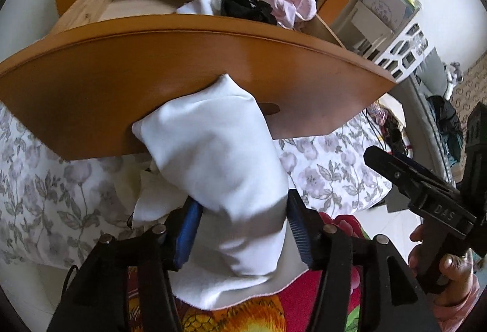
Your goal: Take underwear out of drawer
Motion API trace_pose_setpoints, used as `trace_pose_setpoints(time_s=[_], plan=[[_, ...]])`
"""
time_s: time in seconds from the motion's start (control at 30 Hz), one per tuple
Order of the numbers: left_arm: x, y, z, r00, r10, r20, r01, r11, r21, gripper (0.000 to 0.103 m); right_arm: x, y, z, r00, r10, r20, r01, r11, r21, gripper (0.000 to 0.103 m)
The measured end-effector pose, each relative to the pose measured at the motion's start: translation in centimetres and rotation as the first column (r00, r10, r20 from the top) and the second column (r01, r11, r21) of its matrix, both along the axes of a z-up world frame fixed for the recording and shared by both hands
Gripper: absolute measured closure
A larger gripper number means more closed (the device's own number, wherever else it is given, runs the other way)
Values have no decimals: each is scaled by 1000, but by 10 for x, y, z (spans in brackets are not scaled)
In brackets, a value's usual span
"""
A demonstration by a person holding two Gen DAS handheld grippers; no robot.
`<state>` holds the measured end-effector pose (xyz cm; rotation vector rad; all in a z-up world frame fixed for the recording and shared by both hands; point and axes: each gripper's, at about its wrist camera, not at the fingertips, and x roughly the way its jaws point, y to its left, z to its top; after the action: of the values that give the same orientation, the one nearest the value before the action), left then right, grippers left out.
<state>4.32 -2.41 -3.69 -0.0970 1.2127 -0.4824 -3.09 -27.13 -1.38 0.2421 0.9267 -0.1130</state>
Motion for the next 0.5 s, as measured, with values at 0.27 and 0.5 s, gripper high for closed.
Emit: trace_pose_setpoints(time_s=[0.27,0.5], plan=[[-7,25,16,995,87,50,-85,995,-52,45,1,4,0,1000,11,-6,-11,1000,-10,0],[-6,42,15,983,160,86,-162,987,18,45,0,4,2,1000,10,-3,-10,1000,-14,0]])
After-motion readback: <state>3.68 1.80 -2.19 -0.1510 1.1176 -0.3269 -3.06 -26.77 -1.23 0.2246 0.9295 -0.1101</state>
